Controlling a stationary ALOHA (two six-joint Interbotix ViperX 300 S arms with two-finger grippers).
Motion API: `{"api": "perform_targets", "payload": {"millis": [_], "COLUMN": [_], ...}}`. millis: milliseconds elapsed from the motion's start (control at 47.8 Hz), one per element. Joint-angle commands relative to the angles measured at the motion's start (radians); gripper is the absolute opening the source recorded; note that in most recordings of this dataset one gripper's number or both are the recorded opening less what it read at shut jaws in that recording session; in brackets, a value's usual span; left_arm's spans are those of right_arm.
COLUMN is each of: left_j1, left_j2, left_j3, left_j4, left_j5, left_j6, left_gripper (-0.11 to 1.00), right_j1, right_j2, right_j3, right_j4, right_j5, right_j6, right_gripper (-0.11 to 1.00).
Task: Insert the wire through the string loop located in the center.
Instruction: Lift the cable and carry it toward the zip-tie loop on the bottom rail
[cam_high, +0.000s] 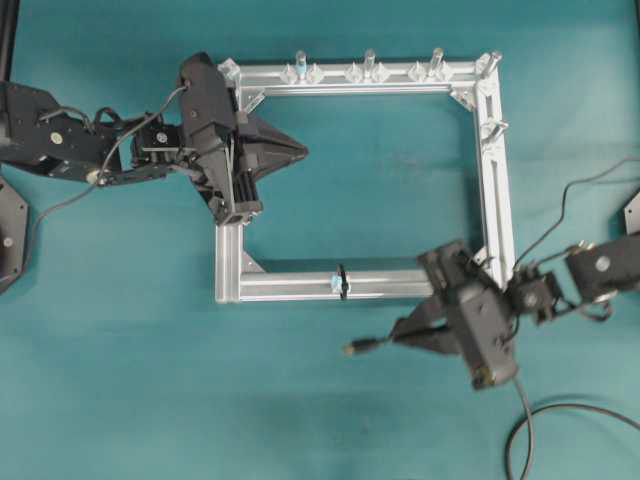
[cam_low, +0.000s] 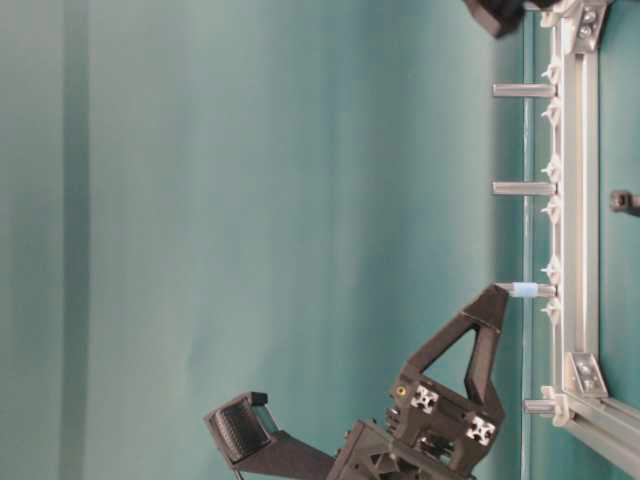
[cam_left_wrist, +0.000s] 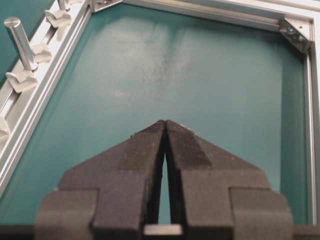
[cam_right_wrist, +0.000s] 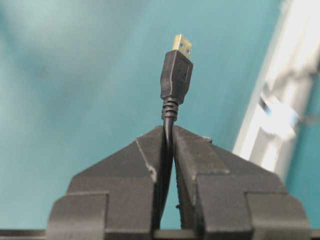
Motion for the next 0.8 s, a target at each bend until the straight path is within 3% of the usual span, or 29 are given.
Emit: {"api": "perform_targets", "payload": {"millis": [0,356,775], "left_j1": [-0.005,-0.012,-0.028], "left_j2": [-0.026,-0.026,-0.025], "left_j3": [-0.008,-0.008,-0.008], "left_j4": [0.003,0.002,0.003], "left_j5": [-0.005,-0.005,-0.005], "left_j6": [-0.006,-0.006,-0.008], "left_gripper": [0.00,0.00,0.00], "right_j1": [-0.023,-0.115,-0.141], "right_j2": [-0.052,-0.147,-0.152], "right_j3": [0.018,0.109,0.115], "right_j4": [-0.002,0.003,0.012], "right_j5": [-0.003,-0.002,0.043], "right_j6": [0.000,0.002,0.003], "right_gripper": [0.07,0.07,0.07]}}
